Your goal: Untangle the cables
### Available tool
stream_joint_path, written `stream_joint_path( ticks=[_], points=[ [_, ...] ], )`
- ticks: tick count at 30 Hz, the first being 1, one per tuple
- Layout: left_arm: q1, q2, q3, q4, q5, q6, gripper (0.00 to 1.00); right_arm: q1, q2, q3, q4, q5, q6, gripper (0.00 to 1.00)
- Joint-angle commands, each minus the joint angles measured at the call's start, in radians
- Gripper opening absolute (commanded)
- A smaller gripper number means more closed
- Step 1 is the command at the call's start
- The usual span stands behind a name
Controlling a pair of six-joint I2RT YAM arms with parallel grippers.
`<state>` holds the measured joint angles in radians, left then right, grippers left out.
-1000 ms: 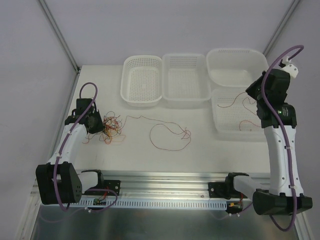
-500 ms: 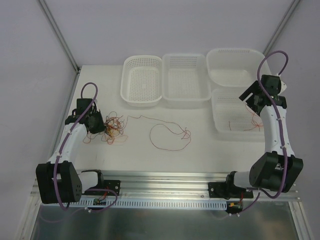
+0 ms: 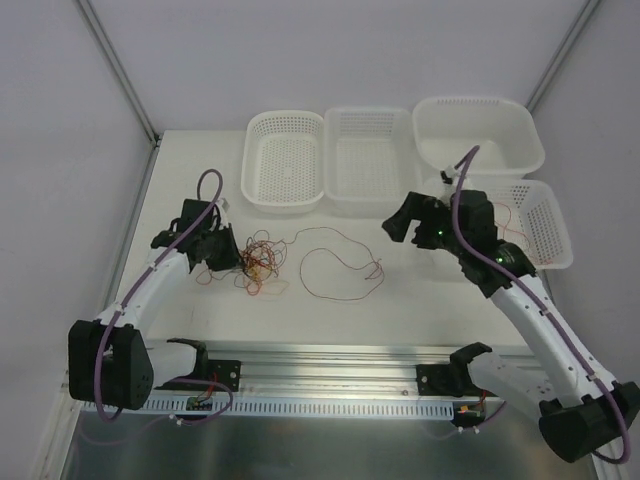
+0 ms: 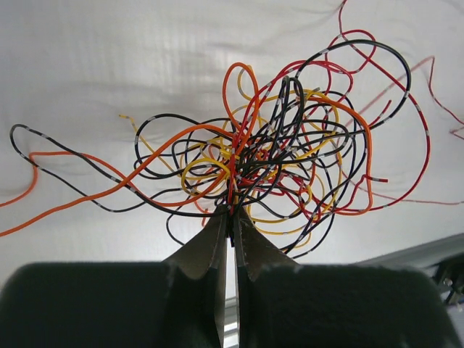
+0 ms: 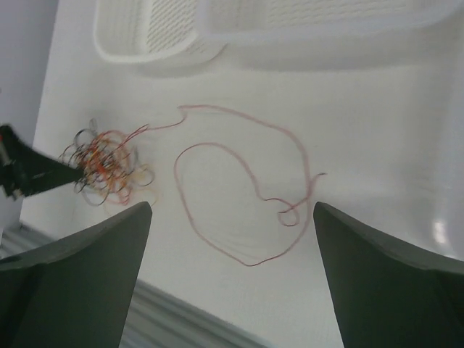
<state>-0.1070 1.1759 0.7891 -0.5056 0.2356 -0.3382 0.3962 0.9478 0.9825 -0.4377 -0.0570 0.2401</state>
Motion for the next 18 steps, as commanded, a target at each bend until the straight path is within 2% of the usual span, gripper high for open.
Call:
stream_joint_path(
  ticks=[1, 2, 5, 6, 9, 18],
  points=[
    [-0.12, -0.047, -0.027, 0.019, 0.042, -0.126, 0.0, 0.159, 0.06, -0.03, 0.218, -0.067, 0.036, 0.98],
    [-0.149, -0.054, -0.031, 0.027, 0.024, -0.168, 0.0, 0.232, 0.084, -0.027, 0.237, -0.067, 0.028, 0.98],
    [-0.233, -0.091, -0.04, 0.039, -0.014, -0.24, 0.0, 0.347, 0.173, -0.025, 0.315, -0.073, -0.004, 0.91],
    [-0.253, -0.1, -0.044, 0.042, -0.025, -0.258, 0.0, 0.368, 0.213, -0.033, 0.364, -0.081, 0.001, 0.84],
    [-0.335, -0.127, -0.044, 0.058, -0.067, -0.314, 0.0, 0.421, 0.285, -0.05, 0.471, -0.115, 0.019, 0.76],
    [-0.47, -0.098, -0.021, 0.093, -0.145, -0.415, 0.0, 0.487, 0.469, -0.001, 0.519, -0.145, 0.024, 0.71]
  ],
)
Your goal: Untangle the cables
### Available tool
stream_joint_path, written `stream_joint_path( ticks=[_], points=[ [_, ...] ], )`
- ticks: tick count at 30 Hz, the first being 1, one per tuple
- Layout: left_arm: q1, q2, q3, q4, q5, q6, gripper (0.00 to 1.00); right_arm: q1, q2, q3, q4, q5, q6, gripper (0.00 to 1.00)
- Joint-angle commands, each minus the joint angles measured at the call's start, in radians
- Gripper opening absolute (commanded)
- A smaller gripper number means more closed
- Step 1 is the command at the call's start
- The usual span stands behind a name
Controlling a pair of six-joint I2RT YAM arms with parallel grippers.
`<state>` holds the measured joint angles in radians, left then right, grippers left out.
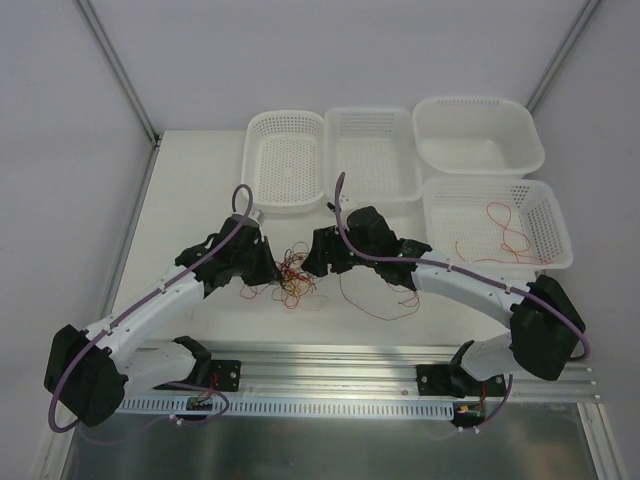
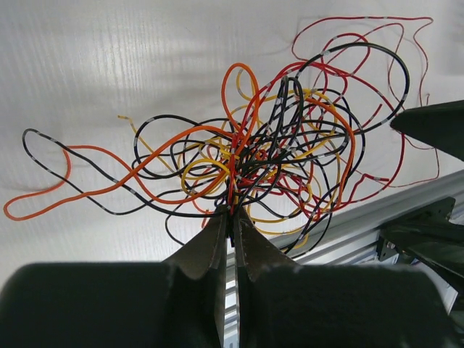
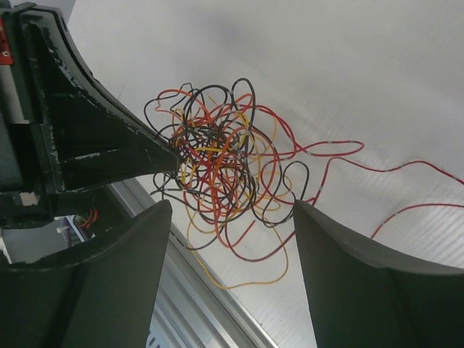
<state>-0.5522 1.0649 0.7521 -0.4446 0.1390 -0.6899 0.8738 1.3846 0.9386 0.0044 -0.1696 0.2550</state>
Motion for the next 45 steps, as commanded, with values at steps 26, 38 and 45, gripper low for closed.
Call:
stream_joint_path(
  ticks=[26, 38, 45],
  points=[
    [-0.029, -0.128, -0.045, 0.032, -0.179, -0.108, 0.0, -0.438, -0.154, -0.201, -0.179, -0.013, -0.005, 0.01],
    [0.273, -0.077, -0.028, -0.077, -0.291, -0.096, 0.0, -0.614, -0.338, -0.164, -0.343, -0.041, -0.054, 0.01],
    [0.409, 0.047, 0.001, -0.108, -0.344, -0.021, 0.0, -0.65, -0.372, -0.127, -0.397, -0.057, -0.083, 0.01]
  ],
)
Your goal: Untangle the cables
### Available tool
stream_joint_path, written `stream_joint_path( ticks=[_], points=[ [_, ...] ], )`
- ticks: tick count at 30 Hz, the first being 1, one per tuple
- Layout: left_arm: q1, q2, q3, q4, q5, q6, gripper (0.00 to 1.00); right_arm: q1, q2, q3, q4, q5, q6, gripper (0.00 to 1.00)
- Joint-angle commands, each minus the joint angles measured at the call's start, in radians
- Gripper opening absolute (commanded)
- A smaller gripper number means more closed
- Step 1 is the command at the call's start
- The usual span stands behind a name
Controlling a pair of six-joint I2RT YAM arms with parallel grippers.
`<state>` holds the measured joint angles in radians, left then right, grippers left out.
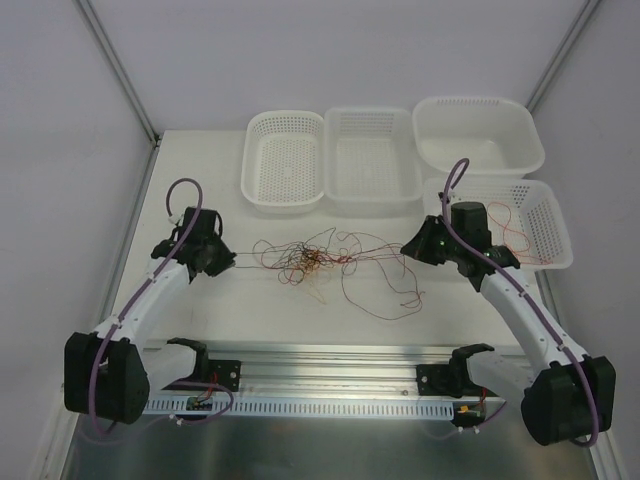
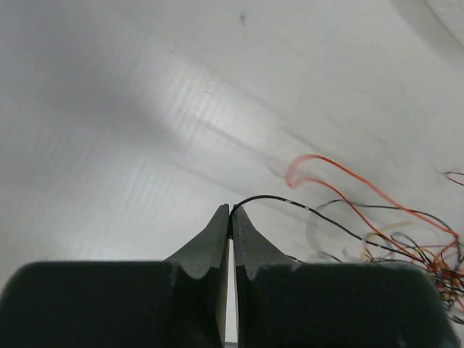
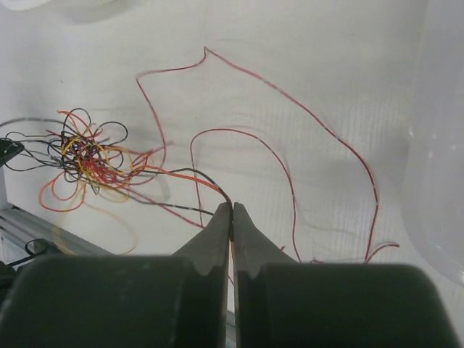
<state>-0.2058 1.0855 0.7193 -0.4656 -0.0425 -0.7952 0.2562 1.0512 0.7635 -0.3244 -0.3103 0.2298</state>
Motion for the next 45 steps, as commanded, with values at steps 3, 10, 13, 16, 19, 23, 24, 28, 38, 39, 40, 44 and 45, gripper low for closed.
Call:
stream_joint_path(
  ticks=[3, 10, 13, 16, 19, 23, 24, 28, 38, 39, 40, 44, 45],
  points=[
    [0.124, 0.022, 0.058, -0.093, -0.174, 0.146, 0.0, -0.032, -0.049, 0.074, -0.116, 0.097, -0.078, 0.01],
    [0.302, -0.136, 0.077, -0.12, -0.266, 0.307, 0.0, -0.032, -0.066, 0.105, -0.238, 0.163, -0.13, 0.01],
    [0.306, -0.177, 0.091, -0.13, -0.231, 0.346, 0.0, -0.032, -0.059, 0.125, -0.28, 0.183, -0.156, 0.01],
    [0.301, -0.203, 0.103, -0.128, -0.061, 0.389, 0.0, -0.022, -0.016, 0.163, -0.326, 0.152, -0.176, 0.07],
    [0.283, -0.219, 0.121, -0.13, 0.091, 0.432, 0.0, 0.063, 0.009, 0.22, -0.352, 0.172, -0.193, 0.4],
    [0.256, -0.248, 0.146, -0.131, 0.228, 0.452, 0.0, 0.233, 0.039, 0.333, -0.375, 0.313, -0.179, 0.7],
    [0.247, -0.26, 0.15, -0.133, 0.263, 0.452, 0.0, 0.289, 0.049, 0.355, -0.378, 0.353, -0.172, 0.72],
    [0.229, -0.28, 0.17, -0.136, 0.317, 0.436, 0.0, 0.403, 0.105, 0.425, -0.296, 0.376, -0.107, 0.85],
    [0.209, -0.322, 0.177, -0.137, 0.346, 0.421, 0.0, 0.661, 0.49, 0.523, 0.007, 0.424, -0.001, 0.87],
    [0.21, -0.322, 0.178, -0.142, 0.346, 0.422, 0.0, 0.681, 0.528, 0.558, 0.022, 0.434, -0.019, 0.86],
    [0.209, -0.322, 0.178, -0.146, 0.342, 0.419, 0.0, 0.686, 0.59, 0.571, 0.056, 0.436, -0.053, 0.84],
    [0.209, -0.326, 0.172, -0.153, 0.333, 0.404, 0.0, 0.69, 0.739, 0.618, 0.137, 0.409, -0.139, 0.82],
    [0.209, -0.328, 0.169, -0.154, 0.325, 0.403, 0.0, 0.69, 0.763, 0.631, 0.142, 0.409, -0.158, 0.82]
  ],
)
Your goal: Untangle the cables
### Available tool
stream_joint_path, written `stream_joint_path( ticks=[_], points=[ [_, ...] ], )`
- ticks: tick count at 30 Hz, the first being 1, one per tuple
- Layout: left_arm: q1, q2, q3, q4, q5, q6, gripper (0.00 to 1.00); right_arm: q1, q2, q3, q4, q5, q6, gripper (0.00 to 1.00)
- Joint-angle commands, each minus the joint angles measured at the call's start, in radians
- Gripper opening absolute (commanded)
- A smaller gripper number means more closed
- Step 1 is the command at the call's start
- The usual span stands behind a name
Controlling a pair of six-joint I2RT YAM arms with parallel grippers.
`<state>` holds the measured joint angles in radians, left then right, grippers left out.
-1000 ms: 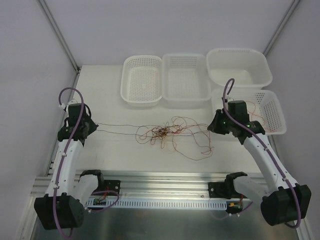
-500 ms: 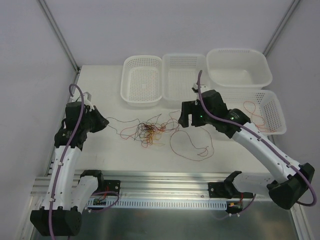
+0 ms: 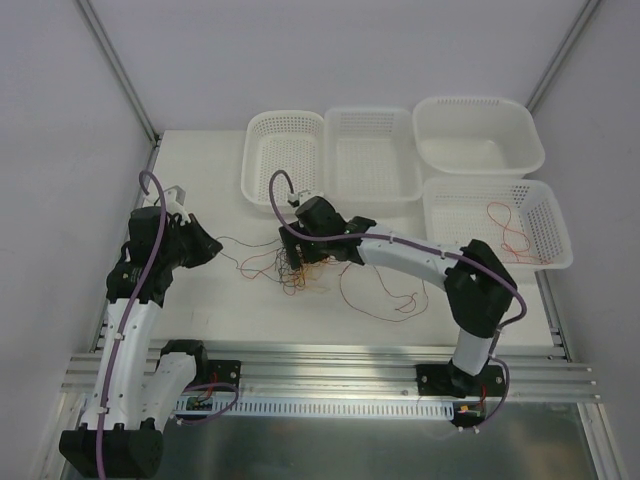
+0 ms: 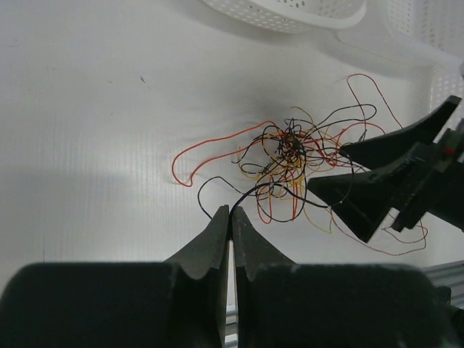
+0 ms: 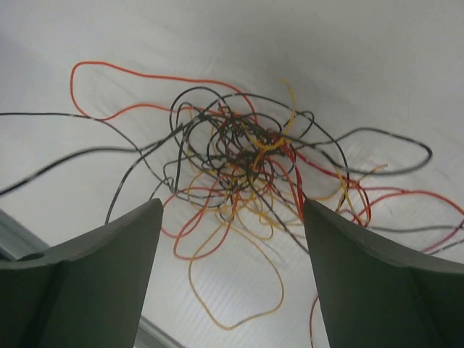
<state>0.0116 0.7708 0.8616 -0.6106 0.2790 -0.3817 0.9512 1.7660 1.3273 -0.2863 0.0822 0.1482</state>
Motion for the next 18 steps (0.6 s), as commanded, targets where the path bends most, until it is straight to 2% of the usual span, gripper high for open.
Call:
stream_joint_path(
  ticks=[1, 6, 9, 10, 12, 13, 16, 18],
  points=[
    [-0.009, -0.015, 0.025, -0.011, -0.003, -0.011, 0.0, -0.005, 0.079, 0.093, 0.108, 0.016, -0.093, 0.82],
    [-0.009, -0.021, 0.031, -0.021, -0.053, -0.008, 0.0, -0.005, 0.236, 0.153, 0.09, 0.008, -0.13, 0.79],
    [-0.01, -0.011, 0.057, -0.047, -0.147, 0.003, 0.0, -0.005, 0.244, 0.119, 0.098, 0.002, -0.13, 0.68],
    [-0.009, -0.01, 0.063, -0.06, -0.22, 0.004, 0.0, -0.008, 0.236, 0.104, 0.096, 0.005, -0.133, 0.54],
    [-0.009, 0.004, 0.086, -0.084, -0.312, 0.012, 0.0, -0.014, 0.181, 0.049, 0.09, 0.033, -0.142, 0.34],
    [-0.009, 0.013, 0.096, -0.09, -0.351, 0.017, 0.0, -0.019, 0.153, 0.029, 0.087, 0.04, -0.144, 0.2],
    [-0.004, 0.05, 0.126, -0.101, -0.501, 0.036, 0.0, -0.054, 0.02, -0.062, 0.055, 0.036, -0.169, 0.03],
    [0.01, 0.09, 0.146, -0.103, -0.582, 0.044, 0.0, -0.087, -0.099, -0.115, -0.003, 0.018, -0.197, 0.01]
  ],
)
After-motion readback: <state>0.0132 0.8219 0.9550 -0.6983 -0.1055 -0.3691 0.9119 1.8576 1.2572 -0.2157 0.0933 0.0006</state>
